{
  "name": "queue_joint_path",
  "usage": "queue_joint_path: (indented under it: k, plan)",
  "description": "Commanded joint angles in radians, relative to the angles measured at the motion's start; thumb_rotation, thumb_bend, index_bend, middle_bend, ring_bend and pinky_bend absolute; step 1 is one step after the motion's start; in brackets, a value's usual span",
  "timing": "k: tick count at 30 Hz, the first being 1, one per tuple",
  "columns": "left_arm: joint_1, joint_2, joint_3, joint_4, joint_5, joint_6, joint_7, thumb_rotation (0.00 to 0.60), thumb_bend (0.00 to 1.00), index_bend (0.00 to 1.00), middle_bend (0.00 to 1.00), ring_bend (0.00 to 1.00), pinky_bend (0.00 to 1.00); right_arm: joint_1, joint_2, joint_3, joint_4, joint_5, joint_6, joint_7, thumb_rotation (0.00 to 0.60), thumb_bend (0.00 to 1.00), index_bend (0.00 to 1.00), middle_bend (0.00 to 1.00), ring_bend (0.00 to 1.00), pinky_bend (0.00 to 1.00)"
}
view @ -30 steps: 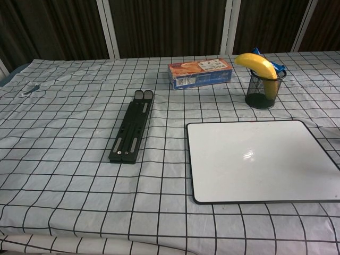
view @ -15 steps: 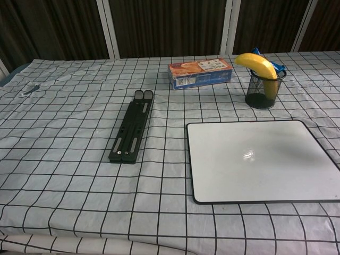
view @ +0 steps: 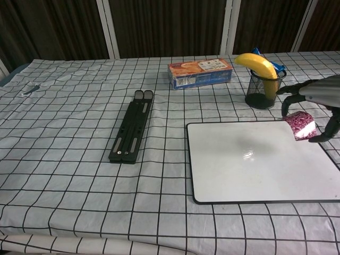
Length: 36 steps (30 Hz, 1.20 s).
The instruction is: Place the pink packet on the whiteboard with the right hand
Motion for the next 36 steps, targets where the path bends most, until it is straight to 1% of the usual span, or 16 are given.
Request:
queue_joint_path:
  k: [1, 5, 7, 12, 15, 19, 21, 23, 26, 28, 31, 36]
  plan:
    - [0.000, 0.001, -0.001, -0.001, -0.002, -0.001, 0.000, 0.600, 0.41, 0.00, 0.00, 0.00, 0.00, 0.040, -0.051, -0.011, -0.030, 0.078, 0.010, -0.096, 0.600, 0.13, 0.28, 0.00, 0.00, 0.00]
    - [0.000, 0.001, 0.000, -0.001, 0.002, 0.000, 0.001, 0.600, 0.41, 0.00, 0.00, 0.00, 0.00, 0.053, -0.066, -0.026, -0.030, 0.115, 0.003, -0.120, 0.600, 0.13, 0.23, 0.00, 0.00, 0.00]
    - [-0.001, 0.000, 0.001, 0.000, 0.002, -0.002, 0.004, 0.600, 0.41, 0.00, 0.00, 0.00, 0.00, 0.058, -0.072, -0.030, -0.028, 0.122, 0.000, -0.119, 0.600, 0.13, 0.15, 0.00, 0.00, 0.00]
    - [-0.001, 0.000, -0.001, -0.003, -0.003, -0.004, 0.009, 0.600, 0.41, 0.00, 0.00, 0.00, 0.00, 0.065, -0.075, -0.046, -0.026, 0.126, -0.003, -0.111, 0.600, 0.13, 0.12, 0.00, 0.00, 0.00]
    - [-0.001, 0.001, -0.001, -0.003, -0.004, -0.003, 0.006, 0.600, 0.41, 0.00, 0.00, 0.00, 0.00, 0.051, -0.052, -0.051, -0.045, 0.095, 0.019, -0.074, 0.600, 0.13, 0.11, 0.00, 0.00, 0.00]
    - [-0.001, 0.002, -0.001, -0.002, -0.004, -0.004, 0.002, 0.600, 0.41, 0.00, 0.00, 0.00, 0.00, 0.006, 0.004, -0.067, -0.057, 0.013, 0.075, 0.009, 0.600, 0.13, 0.12, 0.00, 0.00, 0.00]
    - [-0.001, 0.002, -0.002, -0.002, -0.004, -0.004, 0.001, 0.600, 0.41, 0.00, 0.00, 0.00, 0.00, -0.019, 0.030, -0.075, -0.030, -0.010, 0.097, 0.055, 0.600, 0.13, 0.14, 0.00, 0.00, 0.00]
    - [-0.002, 0.001, -0.001, -0.002, -0.003, -0.006, 0.003, 0.600, 0.41, 0.00, 0.00, 0.00, 0.00, -0.040, 0.042, -0.078, 0.023, -0.014, 0.105, 0.099, 0.600, 0.13, 0.17, 0.00, 0.00, 0.00]
    - [-0.005, 0.000, -0.001, -0.004, -0.004, -0.012, 0.007, 0.600, 0.41, 0.00, 0.00, 0.00, 0.00, -0.058, 0.042, -0.082, 0.108, -0.002, 0.081, 0.158, 0.600, 0.13, 0.21, 0.00, 0.00, 0.00]
    - [-0.006, -0.001, -0.001, -0.005, -0.005, -0.015, 0.010, 0.600, 0.41, 0.00, 0.00, 0.00, 0.00, -0.069, 0.037, -0.084, 0.168, 0.008, 0.061, 0.195, 0.600, 0.13, 0.22, 0.00, 0.00, 0.00]
    - [-0.008, -0.003, -0.003, -0.005, -0.010, -0.018, 0.015, 0.600, 0.41, 0.00, 0.00, 0.00, 0.00, -0.089, 0.013, -0.092, 0.266, -0.011, 0.057, 0.237, 0.600, 0.13, 0.25, 0.00, 0.00, 0.00]
    - [-0.012, -0.004, -0.007, -0.007, -0.021, -0.028, 0.019, 0.600, 0.41, 0.00, 0.00, 0.00, 0.00, -0.114, -0.017, -0.104, 0.371, -0.048, 0.035, 0.323, 0.600, 0.13, 0.29, 0.00, 0.00, 0.00]
